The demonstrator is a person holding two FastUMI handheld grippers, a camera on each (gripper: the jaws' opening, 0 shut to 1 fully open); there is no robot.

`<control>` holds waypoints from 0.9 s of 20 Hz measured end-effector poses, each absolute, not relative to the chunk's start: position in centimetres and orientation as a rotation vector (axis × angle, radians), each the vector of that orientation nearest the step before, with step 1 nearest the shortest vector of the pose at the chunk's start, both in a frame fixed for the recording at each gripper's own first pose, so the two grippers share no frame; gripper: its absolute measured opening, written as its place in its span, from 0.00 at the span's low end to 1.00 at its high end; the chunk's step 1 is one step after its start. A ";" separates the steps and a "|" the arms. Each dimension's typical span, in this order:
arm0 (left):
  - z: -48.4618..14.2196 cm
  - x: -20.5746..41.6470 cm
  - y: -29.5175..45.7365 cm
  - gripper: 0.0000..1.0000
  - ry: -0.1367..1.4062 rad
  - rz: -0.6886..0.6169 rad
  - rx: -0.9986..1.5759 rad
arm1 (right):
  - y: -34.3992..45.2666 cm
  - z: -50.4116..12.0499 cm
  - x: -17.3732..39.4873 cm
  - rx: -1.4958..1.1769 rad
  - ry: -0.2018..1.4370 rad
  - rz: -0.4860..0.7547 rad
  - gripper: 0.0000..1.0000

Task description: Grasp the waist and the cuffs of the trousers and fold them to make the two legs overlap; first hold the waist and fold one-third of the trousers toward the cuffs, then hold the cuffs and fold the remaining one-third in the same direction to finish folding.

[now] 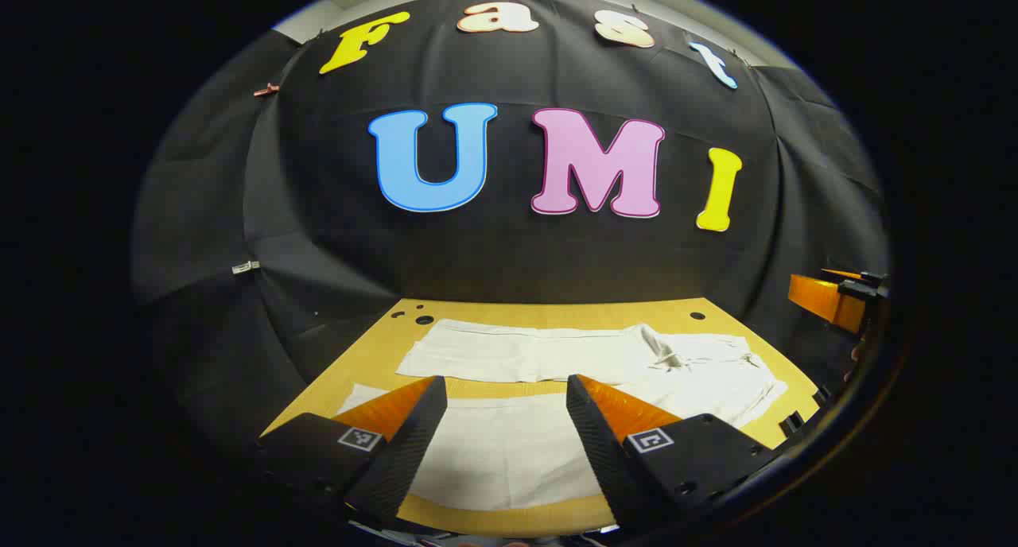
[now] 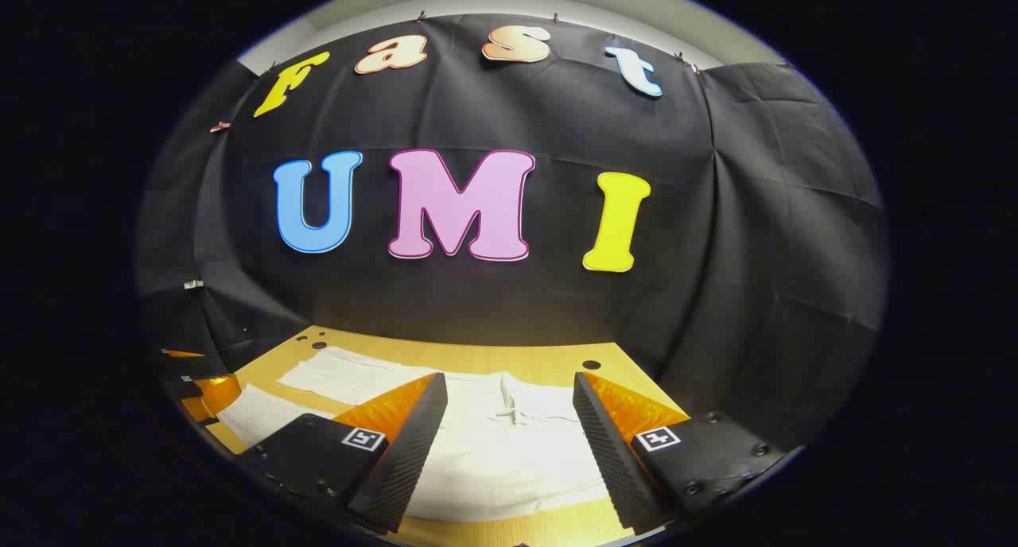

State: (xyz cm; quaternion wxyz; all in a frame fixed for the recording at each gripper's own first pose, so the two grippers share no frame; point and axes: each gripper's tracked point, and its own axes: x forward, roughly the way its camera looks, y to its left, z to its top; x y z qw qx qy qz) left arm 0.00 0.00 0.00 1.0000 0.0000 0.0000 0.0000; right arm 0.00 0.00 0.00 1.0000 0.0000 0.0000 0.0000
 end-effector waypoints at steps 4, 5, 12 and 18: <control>0.3 0.8 0.9 0.95 -0.010 0.055 0.030 | -0.4 -0.5 1.0 -0.007 0.012 0.002 0.97; 0.2 1.0 0.9 0.95 -0.004 0.055 0.018 | -0.3 -0.4 1.2 -0.004 0.013 0.006 0.98; 0.6 1.9 0.8 0.95 0.025 0.087 -0.052 | -0.9 0.1 3.9 -0.009 -0.001 0.031 0.98; 0.9 3.2 -0.8 0.95 0.013 0.106 -0.028 | -1.8 -0.7 6.8 -0.042 -0.001 0.090 0.98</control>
